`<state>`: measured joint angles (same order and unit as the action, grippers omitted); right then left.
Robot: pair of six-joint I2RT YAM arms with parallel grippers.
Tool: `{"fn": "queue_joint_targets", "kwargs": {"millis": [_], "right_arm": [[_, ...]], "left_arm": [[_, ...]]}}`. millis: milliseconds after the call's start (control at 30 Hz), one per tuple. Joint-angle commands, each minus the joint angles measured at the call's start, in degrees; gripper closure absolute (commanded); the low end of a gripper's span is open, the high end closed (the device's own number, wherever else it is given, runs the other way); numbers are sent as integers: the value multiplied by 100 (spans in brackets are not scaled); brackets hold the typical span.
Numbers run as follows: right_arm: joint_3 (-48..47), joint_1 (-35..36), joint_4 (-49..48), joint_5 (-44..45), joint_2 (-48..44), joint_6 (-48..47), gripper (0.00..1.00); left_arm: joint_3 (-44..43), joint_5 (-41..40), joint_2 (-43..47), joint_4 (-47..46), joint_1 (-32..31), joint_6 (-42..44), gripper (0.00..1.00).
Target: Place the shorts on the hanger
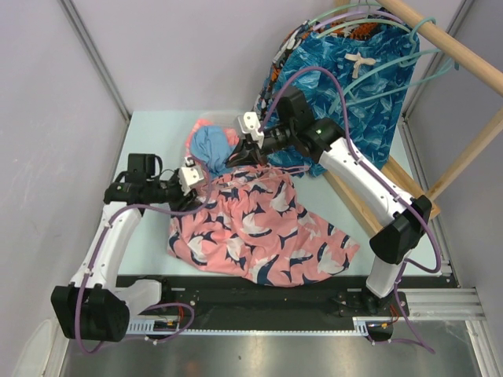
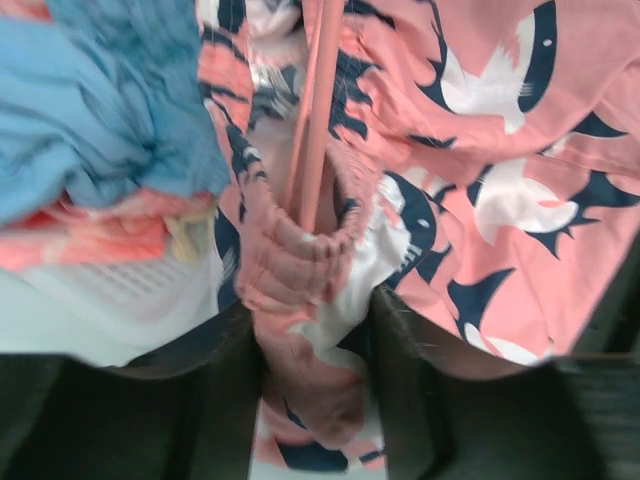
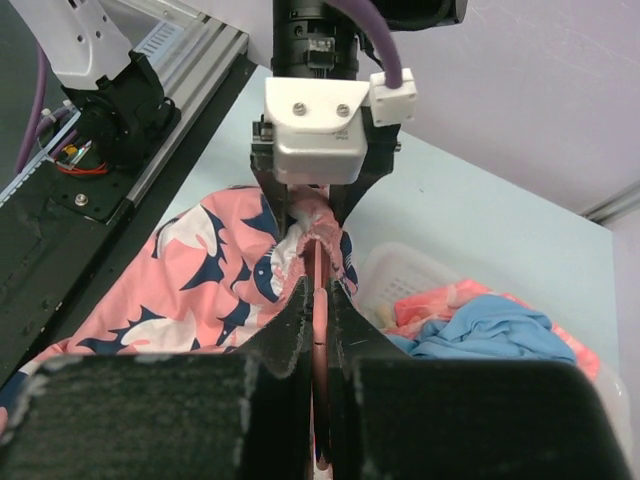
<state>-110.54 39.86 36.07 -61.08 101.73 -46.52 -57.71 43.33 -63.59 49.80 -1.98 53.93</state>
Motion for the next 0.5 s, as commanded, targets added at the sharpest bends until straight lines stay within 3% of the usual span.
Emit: {"fn": "queue_joint_targets", "kwargs": {"millis": [0, 167, 267, 333, 367, 467], "right_arm": [[41, 110, -329, -308, -110, 20, 100], [156, 154, -645, -308, -128, 240, 100], [208, 189, -821, -308, -119, 301, 100], [243, 189, -848, -282, -119, 293, 100], [252, 189, -830, -256, -110, 275, 100], [252, 189, -620, -229, -127, 83, 100]], "left_arm": [[252, 44, 295, -1201, -556, -15, 57], [357, -9, 295, -1288, -979, -58, 76], [366, -97, 304, -1403, -1059, -216, 79], [366, -237, 286, -1368, -1059, -269, 72], [357, -290, 303, -1342, -1059, -278, 62], [331, -299, 444, -1192, -998, -348, 46]]}}
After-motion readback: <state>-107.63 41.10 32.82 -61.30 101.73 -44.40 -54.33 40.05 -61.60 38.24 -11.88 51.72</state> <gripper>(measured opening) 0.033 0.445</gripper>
